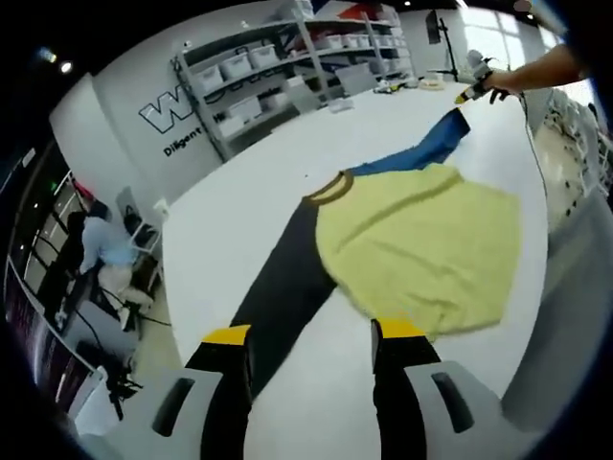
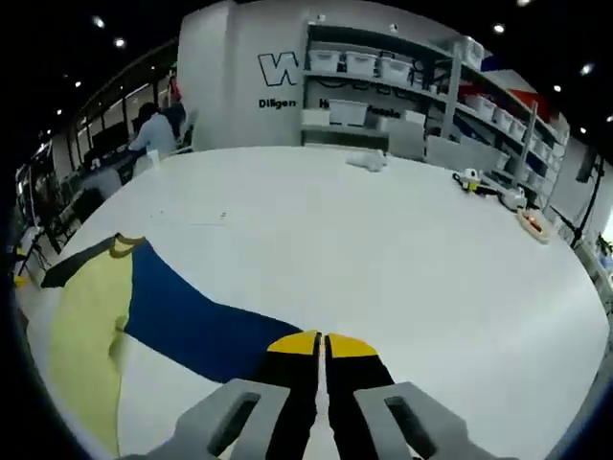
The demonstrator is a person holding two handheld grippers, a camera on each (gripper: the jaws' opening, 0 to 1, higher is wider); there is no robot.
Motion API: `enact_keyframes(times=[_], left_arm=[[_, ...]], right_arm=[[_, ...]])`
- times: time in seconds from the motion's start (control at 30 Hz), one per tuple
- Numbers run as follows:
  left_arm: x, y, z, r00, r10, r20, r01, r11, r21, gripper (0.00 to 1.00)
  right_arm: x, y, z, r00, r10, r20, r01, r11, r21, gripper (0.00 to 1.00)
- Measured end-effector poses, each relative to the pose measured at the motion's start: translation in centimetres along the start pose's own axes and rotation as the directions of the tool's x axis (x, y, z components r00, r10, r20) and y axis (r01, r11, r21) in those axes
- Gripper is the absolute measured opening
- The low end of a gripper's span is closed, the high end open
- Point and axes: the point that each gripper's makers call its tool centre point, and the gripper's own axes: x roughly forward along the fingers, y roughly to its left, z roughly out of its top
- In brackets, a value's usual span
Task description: Fold the garment on the visible template until the final outline fits inside the template.
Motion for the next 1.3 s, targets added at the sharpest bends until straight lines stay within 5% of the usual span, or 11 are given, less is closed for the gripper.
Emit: enact_keyframes(times=[0.27,0.73,0.87,1.3], left_arm=[[0.4,-0.1,0.7,1.000,-0.005,0.014,0.005,1.000,-0.009,0.51],[0.6,-1.1,1.6,0.996,-0.059,0.060,0.058,0.998,0.018,0.57],[0.8,-2.0,1.3,0.993,-0.090,0.075,0.088,0.995,0.038,0.57],[0.7,-2.9,0.8,0.984,-0.151,0.095,0.148,0.988,0.044,0.62]], right_arm=[[0.7,1.5,-1.8,0.999,0.045,-0.025,-0.045,0.999,-0.007,0.01],[-1.7,5.8,1.6,0.981,0.181,0.073,-0.169,0.975,-0.145,0.33],[-2.9,7.8,1.2,0.972,0.221,0.074,-0.201,0.956,-0.215,0.37],[-5.2,10.8,-0.1,0.944,0.318,0.094,-0.286,0.924,-0.254,0.59]])
